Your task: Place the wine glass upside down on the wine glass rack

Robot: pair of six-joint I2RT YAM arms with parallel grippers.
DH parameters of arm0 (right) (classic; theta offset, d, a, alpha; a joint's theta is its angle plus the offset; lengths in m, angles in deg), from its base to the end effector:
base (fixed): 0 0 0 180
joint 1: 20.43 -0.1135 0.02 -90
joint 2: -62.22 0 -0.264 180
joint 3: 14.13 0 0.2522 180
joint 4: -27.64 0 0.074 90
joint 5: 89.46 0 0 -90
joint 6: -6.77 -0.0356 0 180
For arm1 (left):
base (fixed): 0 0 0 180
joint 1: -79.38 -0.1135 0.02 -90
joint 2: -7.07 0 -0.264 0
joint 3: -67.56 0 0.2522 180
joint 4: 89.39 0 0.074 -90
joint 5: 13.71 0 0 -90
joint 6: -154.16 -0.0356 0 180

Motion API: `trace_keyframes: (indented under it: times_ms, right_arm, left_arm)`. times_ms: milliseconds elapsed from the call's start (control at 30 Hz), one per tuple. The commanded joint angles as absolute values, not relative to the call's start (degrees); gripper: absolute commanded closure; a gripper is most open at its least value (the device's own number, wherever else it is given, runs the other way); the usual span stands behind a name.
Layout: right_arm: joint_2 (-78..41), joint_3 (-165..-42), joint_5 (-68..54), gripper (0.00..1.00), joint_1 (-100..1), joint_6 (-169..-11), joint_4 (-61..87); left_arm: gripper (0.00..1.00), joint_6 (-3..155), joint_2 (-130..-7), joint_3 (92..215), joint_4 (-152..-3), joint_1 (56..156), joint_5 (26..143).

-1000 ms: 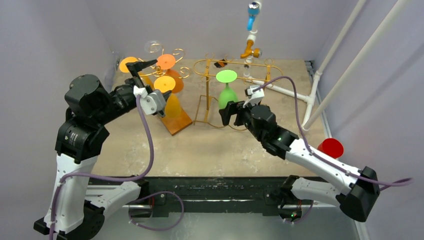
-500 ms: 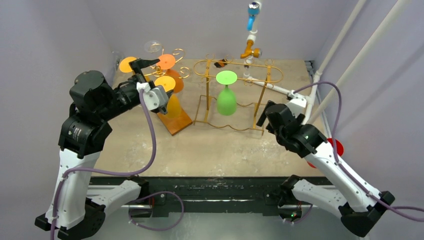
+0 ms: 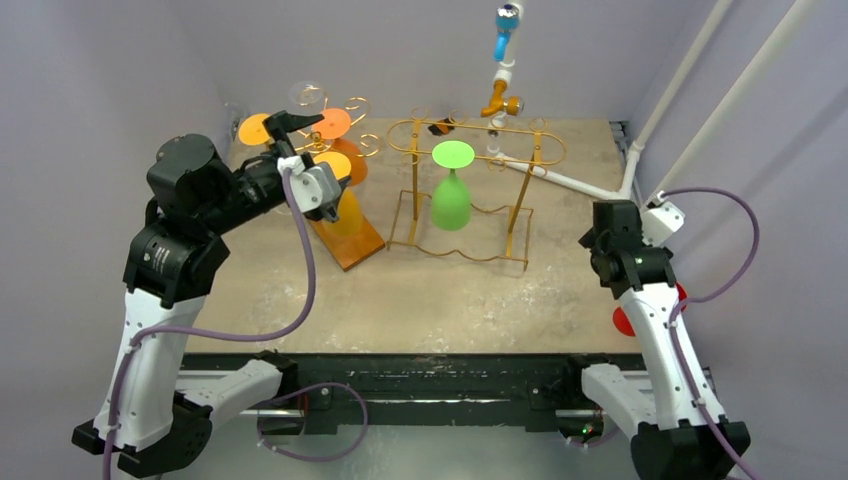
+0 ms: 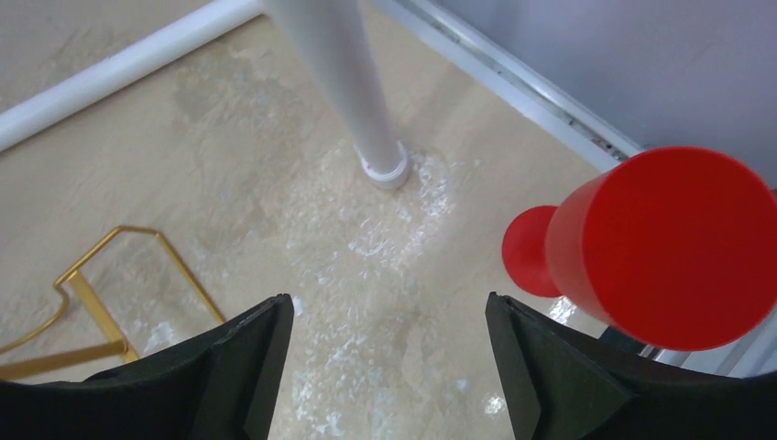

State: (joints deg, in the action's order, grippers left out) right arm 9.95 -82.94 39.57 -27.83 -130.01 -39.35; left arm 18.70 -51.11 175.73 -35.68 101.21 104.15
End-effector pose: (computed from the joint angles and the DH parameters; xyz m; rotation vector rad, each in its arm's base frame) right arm 0.1665 -0.0010 0.3157 1.0125 1.9913 -0.3364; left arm 0.1314 -0.0706 0.5241 1.1860 1.1164 -0.0808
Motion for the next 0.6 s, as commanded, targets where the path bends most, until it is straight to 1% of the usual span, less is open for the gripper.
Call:
trace_keyframes:
  times_ms: [0,100,200,367,567]
  right_arm:
    - [11.3,-84.2,39.3,0.16,-21.2,-124.8,-35.6]
    - [11.3,-83.6,36.7,0.22,-15.8,-122.9,-34.2]
    - [10.5,-83.3,37.0,0.22,-13.4,-122.5,-34.3]
    - [10.5,-82.7,37.6,0.21,-11.2,-122.6,-33.8]
    - [7.1,-82.8,38.1,0.16,-7.4,-123.1,-34.3]
  left_arm:
    - [0.00,19.7,-51.5,175.5,-37.3,101.2,104.4]
    - [0.00,19.0,-51.1,174.5,-37.7,101.2,104.0]
    - [0.00,19.2,-51.2,174.4,-37.1,101.2,104.0]
    - [0.00,18.8,-51.8,174.4,-36.4,101.2,103.7]
    - [0.00,17.9,-52.6,174.1,-35.8,101.2,103.6]
